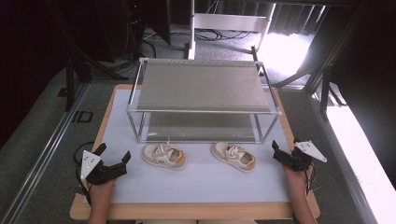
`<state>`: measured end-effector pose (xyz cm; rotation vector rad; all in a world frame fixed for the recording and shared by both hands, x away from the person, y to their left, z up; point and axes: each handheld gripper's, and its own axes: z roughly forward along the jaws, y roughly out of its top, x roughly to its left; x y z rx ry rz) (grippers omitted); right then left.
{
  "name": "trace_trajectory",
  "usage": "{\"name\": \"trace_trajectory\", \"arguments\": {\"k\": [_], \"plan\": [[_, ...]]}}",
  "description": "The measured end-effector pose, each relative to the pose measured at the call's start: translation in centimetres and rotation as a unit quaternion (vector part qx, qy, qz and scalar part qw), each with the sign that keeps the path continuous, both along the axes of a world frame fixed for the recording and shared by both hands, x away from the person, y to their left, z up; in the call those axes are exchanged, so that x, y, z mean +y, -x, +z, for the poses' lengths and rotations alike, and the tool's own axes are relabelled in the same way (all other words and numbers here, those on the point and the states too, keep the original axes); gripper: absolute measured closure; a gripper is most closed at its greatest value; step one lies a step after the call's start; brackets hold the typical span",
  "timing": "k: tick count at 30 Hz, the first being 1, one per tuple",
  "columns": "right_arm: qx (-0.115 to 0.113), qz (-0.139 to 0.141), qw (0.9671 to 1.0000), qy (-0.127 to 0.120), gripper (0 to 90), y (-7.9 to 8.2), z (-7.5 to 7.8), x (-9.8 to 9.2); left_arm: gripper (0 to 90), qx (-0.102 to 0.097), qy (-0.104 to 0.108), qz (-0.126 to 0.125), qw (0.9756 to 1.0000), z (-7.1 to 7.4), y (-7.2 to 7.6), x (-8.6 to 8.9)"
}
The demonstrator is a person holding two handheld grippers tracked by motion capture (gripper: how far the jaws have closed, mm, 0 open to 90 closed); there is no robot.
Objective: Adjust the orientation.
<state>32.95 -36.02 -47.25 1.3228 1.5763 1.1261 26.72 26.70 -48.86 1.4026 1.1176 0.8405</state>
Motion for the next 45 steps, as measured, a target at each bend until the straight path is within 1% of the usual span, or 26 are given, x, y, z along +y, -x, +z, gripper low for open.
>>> {"name": "trace_trajectory", "arguments": {"k": [1, 4, 5, 6, 7, 11, 13, 14, 16, 17, 18, 23, 27, 28, 30, 31, 32, 34, 35, 36, 38, 39, 41, 42, 43, 45], "plan": [[0.0, 0.0, 1.0, 0.0, 10.6, 0.0, 0.0, 0.0, 0.0, 0.0, 0.008, -0.005, 1.0, 0.0, 0.0, 0.1], [-0.001, 0.001, 1.0, 0.0, 10.6, 0.0, 0.0, 0.0, 0.0, 0.001, 0.007, -0.002, 1.0, 0.0, 0.0, 0.1], [0.0, 0.001, 1.0, -0.001, 10.6, 0.0, 0.0, 0.0, 0.0, -0.001, 0.006, -0.009, 0.9999, 0.2, 0.1, 0.2], [-0.002, 0.001, 1.0, -0.005, 10.6, 0.1, 0.0, 0.0, 0.0, 0.001, 0.004, -0.007, 1.0, 0.2, 0.1, 0.1], [-0.001, -0.001, 1.0, -0.005, 10.5, 0.0, 0.0, 0.0, 0.0, 0.006, 0.004, -0.014, 0.9999, 0.2, 0.0, 0.1], [-0.003, -0.001, 1.0, -0.006, 10.6, 0.1, 0.0, 0.0, 0.0, 0.022, 0.023, -0.017, 0.9994, 0.6, 0.0, 0.2], [-0.002, -0.001, 1.0, -0.005, 10.6, 0.0, 0.0, 0.0, 0.0, 0.03, 0.034, -0.031, 0.9985, 1.0, 0.1, 0.4], [-0.002, 0.002, 1.0, -0.007, 10.6, 0.0, 0.0, 0.0, 0.0, 0.033, 0.031, -0.031, 0.9985, 1.2, 0.1, 0.3], [-0.003, 0.002, 1.0, -0.007, 10.6, 0.0, 0.0, 0.1, 0.0, 0.035, 0.036, -0.045, 0.9978, 1.8, 0.3, 0.3], [-0.003, 0.002, 1.0, -0.007, 10.6, 0.0, 0.0, 0.1, 0.0, 0.032, 0.031, -0.043, 0.9981, 2.1, 0.4, 0.2], [-0.003, 0.0, 1.0, -0.007, 10.6, 0.0, 0.0, 0.1, 0.0, 0.031, 0.03, -0.051, 0.9978, 2.5, 0.5, 0.1], [0.002, 0.001, 1.0, -0.005, 10.6, -0.1, -0.1, 0.2, 0.0, 0.048, 0.004, -0.072, 0.9963, 3.8, 0.4, -0.7], [0.004, 0.0, 1.0, 0.002, 10.6, -0.2, -0.1, 0.3, 0.7, 0.056, 0.001, -0.105, 0.9929, 4.7, 0.1, -1.5], [0.004, 0.002, 1.0, 0.002, 10.6, -0.2, -0.1, 0.3, 0.7, 0.059, -0.005, -0.109, 0.9923, 5.0, 0.1, -1.6], [0.005, 0.001, 1.0, 0.002, 10.6, -0.2, -0.1, 0.3, 0.7, 0.07, -0.01, -0.124, 0.9897, 5.4, -0.2, -2.1], [0.005, 0.002, 1.0, 0.001, 10.6, -0.2, -0.2, 0.3, 0.7, 0.072, -0.019, -0.126, 0.9893, 5.7, -0.3, -2.3], [0.006, 0.001, 1.0, 0.001, 10.6, -0.3, -0.2, 0.3, 0.7, 0.078, -0.023, -0.133, 0.9878, 5.9, -0.4, -2.6], [0.01, 0.0, 0.9999, 0.004, 10.6, -0.3, -0.2, 0.3, 0.7, 0.083, -0.028, -0.14, 0.9862, 6.3, -0.6, -3.1], [0.01, 0.0, 0.9999, 0.004, 10.6, -0.3, -0.2, 0.3, 0.7, 0.087, -0.029, -0.149, 0.9845, 6.4, -0.7, -3.3], [0.011, -0.002, 0.9999, 0.005, 10.6, -0.4, -0.2, 0.4, 0.7, 0.086, -0.028, -0.155, 0.9837, 6.6, -0.8, -3.6], [0.012, -0.003, 0.9999, 0.003, 10.6, -0.4, -0.2, 0.3, 0.7, 0.09, -0.026, -0.177, 0.9797, 6.9, -1.1, -4.1], [0.012, -0.003, 0.9999, 0.003, 10.6, -0.4, -0.2, 0.3, 0.7, 0.093, -0.032, -0.181, 0.9786, 7.0, -1.2, -4.4], [0.012, -0.003, 0.9999, 0.004, 10.6, -0.4, -0.2, 0.4, 0.7, 0.102, -0.042, -0.193, 0.9749, 7.2, -1.6, -5.1], [0.015, -0.001, 0.9999, 0.006, 10.6, -0.5, -0.3, 0.4, 0.7, 0.104, -0.05, -0.194, 0.9742, 7.4, -1.7, -5.4], [0.015, -0.001, 0.9999, 0.006, 10.6, -0.5, -0.3, 0.4, 0.7, 0.107, -0.055, -0.2, 0.9724, 7.5, -1.9, -5.8], [0.015, -0.001, 0.9998, 0.008, 10.6, -0.4, -0.3, 0.4, 0.7, 0.107, -0.063, -0.203, 0.9712, 7.8, -2.0, -6.4]]}}
